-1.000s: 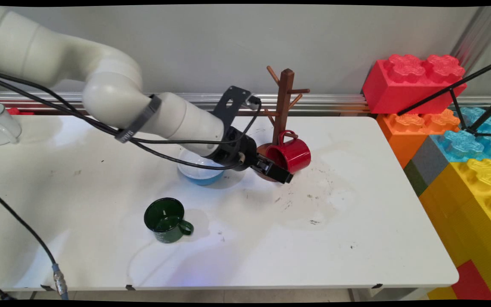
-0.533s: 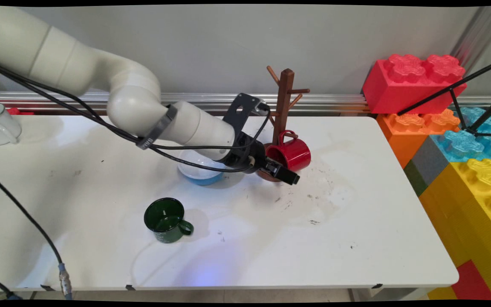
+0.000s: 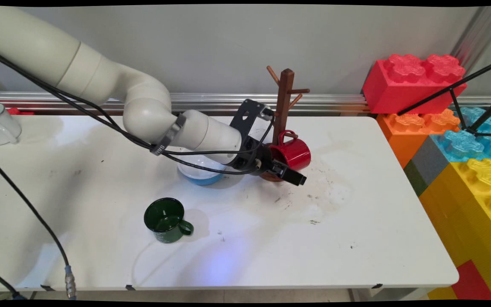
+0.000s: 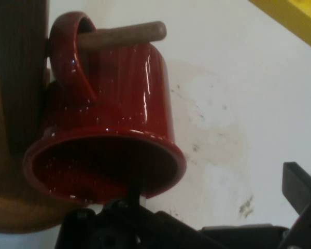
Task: Pick up the red mug from the rack
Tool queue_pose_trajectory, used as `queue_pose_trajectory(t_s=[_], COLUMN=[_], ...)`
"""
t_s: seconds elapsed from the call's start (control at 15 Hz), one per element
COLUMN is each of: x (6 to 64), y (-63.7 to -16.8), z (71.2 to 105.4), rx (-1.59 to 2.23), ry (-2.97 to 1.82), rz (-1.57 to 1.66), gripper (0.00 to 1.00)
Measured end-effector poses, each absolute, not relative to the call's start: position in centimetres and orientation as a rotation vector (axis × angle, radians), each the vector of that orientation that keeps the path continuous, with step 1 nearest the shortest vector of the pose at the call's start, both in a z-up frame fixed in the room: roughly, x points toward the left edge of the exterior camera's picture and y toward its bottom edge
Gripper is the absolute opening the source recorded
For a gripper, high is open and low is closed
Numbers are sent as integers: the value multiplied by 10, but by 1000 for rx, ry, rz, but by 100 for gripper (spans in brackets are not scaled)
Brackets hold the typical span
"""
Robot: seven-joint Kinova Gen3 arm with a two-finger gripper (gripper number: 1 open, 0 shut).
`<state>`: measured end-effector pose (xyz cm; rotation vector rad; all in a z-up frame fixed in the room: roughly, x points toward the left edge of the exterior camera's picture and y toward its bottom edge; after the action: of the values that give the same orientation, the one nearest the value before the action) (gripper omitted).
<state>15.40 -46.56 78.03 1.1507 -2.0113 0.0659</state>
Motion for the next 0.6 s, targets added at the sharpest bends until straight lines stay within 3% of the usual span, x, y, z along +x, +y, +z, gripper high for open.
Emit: queue_pose_trajectory(t_s=[0.6], x=[153], y=[-477], z=[767], rx=[1149], ry=[-1956], rz=[62], gripper=[100])
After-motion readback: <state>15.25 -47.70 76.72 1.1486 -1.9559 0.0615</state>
